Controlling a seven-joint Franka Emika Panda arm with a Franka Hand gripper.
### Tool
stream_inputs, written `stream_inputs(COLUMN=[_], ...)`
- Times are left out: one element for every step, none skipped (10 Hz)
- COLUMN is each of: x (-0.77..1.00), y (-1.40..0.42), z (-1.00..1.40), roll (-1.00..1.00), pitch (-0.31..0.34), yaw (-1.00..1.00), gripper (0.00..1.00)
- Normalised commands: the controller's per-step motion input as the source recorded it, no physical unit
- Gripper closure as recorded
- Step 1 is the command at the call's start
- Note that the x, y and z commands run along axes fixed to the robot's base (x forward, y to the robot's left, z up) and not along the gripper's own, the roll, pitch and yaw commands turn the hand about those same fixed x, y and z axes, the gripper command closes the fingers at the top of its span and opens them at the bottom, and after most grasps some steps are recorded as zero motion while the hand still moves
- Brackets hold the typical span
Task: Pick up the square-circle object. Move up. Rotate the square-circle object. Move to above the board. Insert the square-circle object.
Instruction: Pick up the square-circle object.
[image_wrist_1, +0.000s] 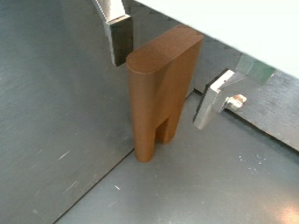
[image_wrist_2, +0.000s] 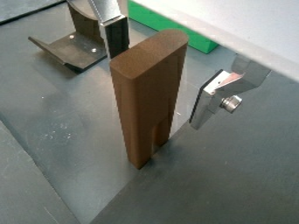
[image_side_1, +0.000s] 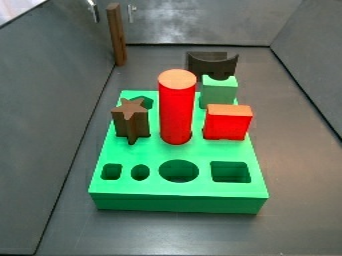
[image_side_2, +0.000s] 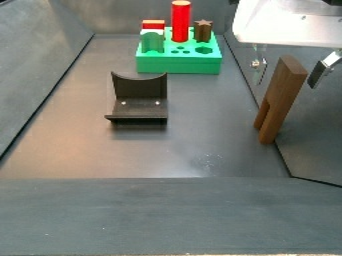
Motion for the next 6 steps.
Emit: stream_inputs(x=[0.00, 0.00, 0.00, 0.00, 0.00, 0.00], y=[0.00, 0.00, 0.00, 0.00, 0.00, 0.00], z=[0.00, 0.00, 0.00, 0.00, 0.00, 0.00], roll=[0.00, 0.00, 0.00, 0.00, 0.00, 0.00], pitch=[0.000, 0.000, 0.000, 0.000, 0.000, 0.000], yaw=[0.00, 0.00, 0.00, 0.00, 0.00, 0.00], gripper=[0.00, 1.00, 1.00, 1.00, 1.00, 1.00])
